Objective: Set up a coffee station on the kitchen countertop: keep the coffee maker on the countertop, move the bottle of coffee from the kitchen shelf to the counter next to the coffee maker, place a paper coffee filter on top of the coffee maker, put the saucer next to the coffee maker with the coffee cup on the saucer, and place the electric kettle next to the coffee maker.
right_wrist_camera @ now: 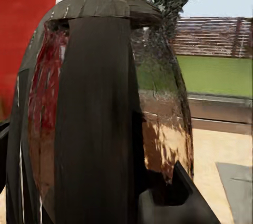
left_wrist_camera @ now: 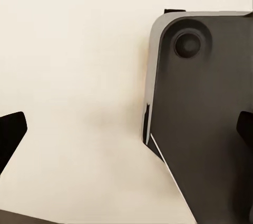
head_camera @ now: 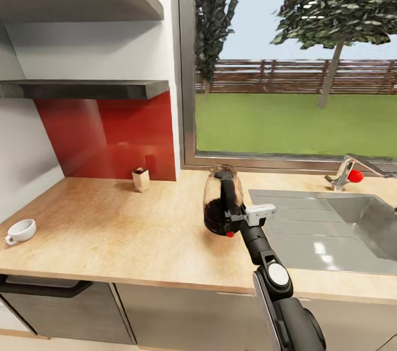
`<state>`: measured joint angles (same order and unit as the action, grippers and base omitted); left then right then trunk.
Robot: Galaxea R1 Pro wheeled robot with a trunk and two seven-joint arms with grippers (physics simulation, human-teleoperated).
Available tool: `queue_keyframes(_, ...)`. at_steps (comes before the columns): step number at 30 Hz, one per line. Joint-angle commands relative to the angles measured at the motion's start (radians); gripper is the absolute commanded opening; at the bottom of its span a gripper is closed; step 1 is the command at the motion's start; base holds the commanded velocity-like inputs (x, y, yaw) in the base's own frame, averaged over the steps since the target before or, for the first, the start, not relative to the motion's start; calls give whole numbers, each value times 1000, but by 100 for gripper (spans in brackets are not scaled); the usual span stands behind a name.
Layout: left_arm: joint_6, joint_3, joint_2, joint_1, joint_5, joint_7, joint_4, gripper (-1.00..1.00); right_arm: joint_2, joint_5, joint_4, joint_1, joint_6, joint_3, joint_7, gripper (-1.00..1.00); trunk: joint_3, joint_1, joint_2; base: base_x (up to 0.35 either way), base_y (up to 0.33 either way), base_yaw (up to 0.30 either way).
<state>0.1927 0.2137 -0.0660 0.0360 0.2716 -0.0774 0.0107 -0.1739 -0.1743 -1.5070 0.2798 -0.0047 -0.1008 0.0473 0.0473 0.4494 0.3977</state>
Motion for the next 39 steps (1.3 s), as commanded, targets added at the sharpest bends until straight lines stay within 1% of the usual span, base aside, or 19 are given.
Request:
queue_keyframes(1,4,9,0,1,8,-2,1,100,-1,-8,-1,1,-1,6,3,-100,2,1,2,0,-271,-230)
queue_keyframes(3,5,9,0,1,8,-2,1,100,-1,-8,-1,1,-1,22,3,-100,1,1,2,0,-271,-260)
queue_keyframes(6,5,9,1,1,8,-2,0,100,-1,-8,-1,1,-1,31,3,-100,-1,1,2,0,-271,-275)
queue_keyframes(11,5,9,2,1,8,-2,0,100,-1,-8,0,1,-1,33,3,-100,-4,1,2,-56,-265,-282)
queue_keyframes(17,5,6,1,1,12,-4,0,100,-1,-8,-1,1,-1,33,3,-100,-5,1,2,-217,-202,-292)
queue_keyframes(29,7,3,0,1,14,-4,0,100,-1,-8,0,1,-1,33,3,-100,-5,1,2,-274,-22,-296)
queue_keyframes(39,6,3,0,1,14,-4,0,100,-1,-8,1,1,-1,33,3,-100,-5,1,2,-39,0,-300)
